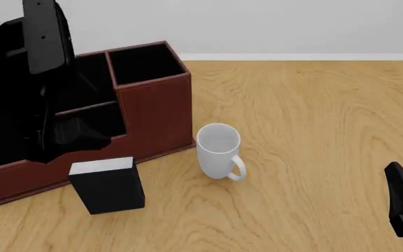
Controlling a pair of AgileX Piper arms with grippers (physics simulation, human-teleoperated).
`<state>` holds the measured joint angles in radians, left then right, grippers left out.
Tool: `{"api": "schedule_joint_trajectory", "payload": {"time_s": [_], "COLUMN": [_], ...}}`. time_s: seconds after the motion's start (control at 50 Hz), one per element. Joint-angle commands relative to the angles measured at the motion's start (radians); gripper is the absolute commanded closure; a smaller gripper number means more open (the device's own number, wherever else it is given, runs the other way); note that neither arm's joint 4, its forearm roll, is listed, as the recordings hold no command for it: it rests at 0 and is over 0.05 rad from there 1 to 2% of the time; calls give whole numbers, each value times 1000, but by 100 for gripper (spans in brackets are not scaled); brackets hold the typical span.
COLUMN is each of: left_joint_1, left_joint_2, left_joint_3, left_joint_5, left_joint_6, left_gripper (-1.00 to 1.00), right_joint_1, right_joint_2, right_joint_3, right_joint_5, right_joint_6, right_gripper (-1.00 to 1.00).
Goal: Pick up the book and place it in the front compartment of the caddy.
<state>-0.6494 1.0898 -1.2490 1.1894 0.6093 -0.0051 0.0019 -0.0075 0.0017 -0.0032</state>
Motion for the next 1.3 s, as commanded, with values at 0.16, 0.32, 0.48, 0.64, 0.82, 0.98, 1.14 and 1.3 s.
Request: {"api": "schedule_joint_trajectory", "payload": {"time_s": [0.16,0.32,0.48,0.64,0.82,0.98,1.14,1.3], "left_joint_1": [15,100,121,129,126,123,149,168], "left_joint_2": [6,-5,0,-4,10,22,36,52], "left_joint_3": [71,164,237,330,397,448,478,482], "left_joint_5": [30,-82,-146,-220,-289,-335,-374,-393], "left_joint_6": [132,284,336,349,341,335,357,376], "left_gripper": [-100,-100,-100,-100,-100,-100,-100,-100], "right_joint_1": [-1,0,0,-1,-1,0,-1,0], "right_joint_2": [0,0,0,0,0,0,0,0], "right_joint_3": [0,0,0,0,0,0,0,0], "right_joint_5": [-1,0,-1,0,0,0,0,0], "right_joint_6": [0,0,0,0,0,0,0,0], "right_gripper": [-100,-100,-100,-100,-100,-100,-100,-100]}}
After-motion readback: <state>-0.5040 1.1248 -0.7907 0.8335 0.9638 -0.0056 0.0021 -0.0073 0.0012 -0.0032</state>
